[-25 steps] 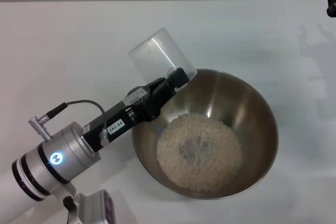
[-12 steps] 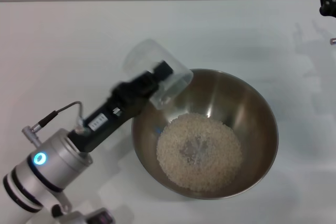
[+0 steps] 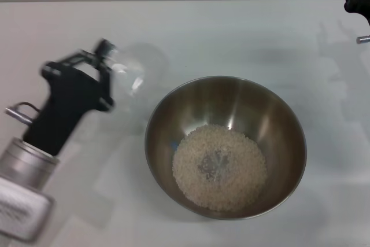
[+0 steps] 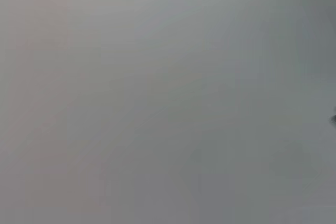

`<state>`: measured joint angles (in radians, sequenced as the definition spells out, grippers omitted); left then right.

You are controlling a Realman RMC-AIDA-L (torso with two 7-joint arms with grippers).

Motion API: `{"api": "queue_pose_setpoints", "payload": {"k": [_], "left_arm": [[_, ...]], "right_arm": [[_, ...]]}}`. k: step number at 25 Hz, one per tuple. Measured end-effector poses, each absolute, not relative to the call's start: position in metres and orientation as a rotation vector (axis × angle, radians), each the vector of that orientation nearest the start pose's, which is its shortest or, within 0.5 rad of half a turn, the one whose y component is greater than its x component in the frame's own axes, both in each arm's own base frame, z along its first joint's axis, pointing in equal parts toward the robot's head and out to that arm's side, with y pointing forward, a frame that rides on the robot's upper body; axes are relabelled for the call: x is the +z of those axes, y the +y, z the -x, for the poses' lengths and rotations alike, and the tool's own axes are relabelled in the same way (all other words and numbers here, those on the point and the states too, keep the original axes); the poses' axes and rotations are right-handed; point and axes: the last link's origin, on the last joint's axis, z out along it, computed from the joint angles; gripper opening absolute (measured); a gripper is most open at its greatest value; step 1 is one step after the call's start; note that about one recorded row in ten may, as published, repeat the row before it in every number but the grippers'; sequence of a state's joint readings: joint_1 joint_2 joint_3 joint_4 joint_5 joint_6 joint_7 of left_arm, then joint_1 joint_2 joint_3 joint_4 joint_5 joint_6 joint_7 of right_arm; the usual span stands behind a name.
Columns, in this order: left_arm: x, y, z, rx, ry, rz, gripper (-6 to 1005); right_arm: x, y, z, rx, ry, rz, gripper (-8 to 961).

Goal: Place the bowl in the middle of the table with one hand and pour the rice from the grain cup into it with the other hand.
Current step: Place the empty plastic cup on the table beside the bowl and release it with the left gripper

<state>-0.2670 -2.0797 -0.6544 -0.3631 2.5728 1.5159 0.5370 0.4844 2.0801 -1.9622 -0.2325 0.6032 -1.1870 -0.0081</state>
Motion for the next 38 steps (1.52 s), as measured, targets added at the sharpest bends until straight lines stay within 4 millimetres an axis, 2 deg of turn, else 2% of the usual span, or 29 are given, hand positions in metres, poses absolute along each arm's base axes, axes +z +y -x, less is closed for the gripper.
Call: {"api": "queue_pose_setpoints", "payload": {"k": [2,9,12,20,32,33,38], "left_arm": [[-0.050,0.263,0.269,-0.664,0.141,1.739,28],[-0.053,0.279,0.303,-0.613,-0.251,1.755,29],[-0.057,0.282,0.313,-0.597,-0.363,1.761,29],[-0.067,0.282,0.320,-0.550,-0.449,1.805,29],[-0.071,0.279,0.320,-0.546,-0.459,1.822,30],[-0.070,0.275,0.322,-0.565,-0.487,1.808,30],[-0.067,0.265,0.328,-0.585,-0.526,1.786,198]], "right_arm": [[0.009,0.363,-0.292,0.734,0.337,1.516,392],[0.011,0.361,-0.288,0.772,0.327,1.499,392],[0.012,0.360,-0.287,0.786,0.325,1.494,392],[0.012,0.360,-0.286,0.806,0.338,1.491,392],[0.014,0.360,-0.284,0.819,0.324,1.487,392],[0.015,0.361,-0.283,0.821,0.321,1.488,391],[0.015,0.364,-0.279,0.829,0.311,1.492,391]]}}
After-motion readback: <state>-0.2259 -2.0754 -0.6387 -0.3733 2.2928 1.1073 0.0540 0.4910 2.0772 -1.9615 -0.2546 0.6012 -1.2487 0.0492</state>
